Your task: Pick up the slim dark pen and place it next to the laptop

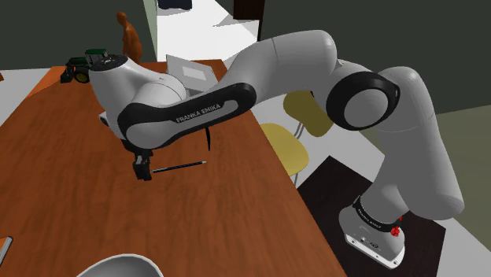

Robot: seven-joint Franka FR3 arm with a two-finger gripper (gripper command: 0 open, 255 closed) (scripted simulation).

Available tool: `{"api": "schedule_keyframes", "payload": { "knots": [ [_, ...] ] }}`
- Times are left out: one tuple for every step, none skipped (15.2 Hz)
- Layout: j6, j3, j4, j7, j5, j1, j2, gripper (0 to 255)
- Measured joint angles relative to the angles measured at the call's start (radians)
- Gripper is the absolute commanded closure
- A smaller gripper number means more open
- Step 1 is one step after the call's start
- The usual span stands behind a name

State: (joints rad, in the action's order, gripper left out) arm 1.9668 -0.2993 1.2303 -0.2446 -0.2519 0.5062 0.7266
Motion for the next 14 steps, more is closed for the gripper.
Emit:
{"api": "schedule_keyframes", "payload": {
  "knots": [
    [0.015, 0.000, 0.016, 0.002, -0.001, -0.002, -0.001, 0],
    [0.023, 0.002, 0.018, 0.002, -0.002, -0.002, 0.005, 0],
    [0.029, 0.002, 0.020, 0.004, -0.004, -0.001, 0.009, 0],
    [0.032, 0.003, 0.016, 0.004, -0.005, 0.001, 0.016, 0],
    [0.035, 0.003, 0.019, 0.004, -0.005, 0.000, 0.017, 0],
    [0.036, 0.004, 0.019, 0.005, -0.006, 0.000, 0.018, 0],
    [0.037, 0.004, 0.019, 0.005, -0.006, 0.001, 0.018, 0],
    [0.037, 0.004, 0.019, 0.005, -0.006, 0.001, 0.019, 0],
    [0.037, 0.004, 0.019, 0.005, -0.006, 0.001, 0.019, 0],
    [0.037, 0.004, 0.019, 0.005, -0.006, 0.001, 0.019, 255],
    [0.037, 0.004, 0.019, 0.005, -0.006, 0.001, 0.019, 255],
    [0.037, 0.001, 0.018, 0.005, -0.004, 0.002, 0.016, 255],
    [0.037, 0.001, 0.018, 0.005, -0.004, 0.003, 0.015, 255],
    [0.037, 0.001, 0.020, 0.005, -0.004, 0.002, 0.014, 255]
  ]
}}
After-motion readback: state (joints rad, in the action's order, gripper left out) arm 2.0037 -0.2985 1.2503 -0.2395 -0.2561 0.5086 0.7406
